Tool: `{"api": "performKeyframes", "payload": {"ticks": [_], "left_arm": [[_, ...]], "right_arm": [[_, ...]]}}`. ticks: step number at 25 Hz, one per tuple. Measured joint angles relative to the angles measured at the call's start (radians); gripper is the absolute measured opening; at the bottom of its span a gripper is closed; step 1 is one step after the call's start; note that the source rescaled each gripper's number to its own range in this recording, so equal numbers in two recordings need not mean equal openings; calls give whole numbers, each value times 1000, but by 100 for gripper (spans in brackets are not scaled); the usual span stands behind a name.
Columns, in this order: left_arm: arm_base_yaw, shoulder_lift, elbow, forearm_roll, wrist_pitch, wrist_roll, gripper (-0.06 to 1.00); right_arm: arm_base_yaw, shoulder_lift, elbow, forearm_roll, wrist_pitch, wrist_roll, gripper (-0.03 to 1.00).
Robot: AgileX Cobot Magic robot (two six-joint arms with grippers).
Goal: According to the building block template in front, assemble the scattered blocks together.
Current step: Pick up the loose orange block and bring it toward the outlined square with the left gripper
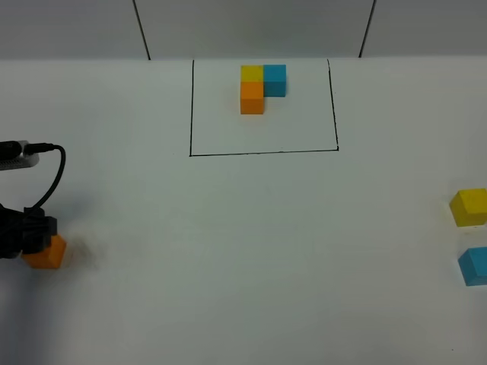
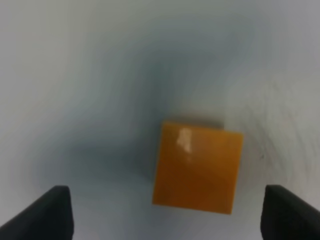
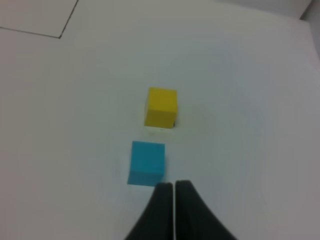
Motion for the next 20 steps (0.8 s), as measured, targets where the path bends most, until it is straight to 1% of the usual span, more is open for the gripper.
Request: {"api": "performKeyframes", "payload": {"ticks": [3, 20], "left_arm": [[0, 36, 0, -13, -21, 12, 97], [0, 197, 0, -14, -158, 28, 97]], "right_arm": [[0, 0, 0, 0, 0, 0, 1], [0, 0, 0, 0, 0, 0, 1]]}}
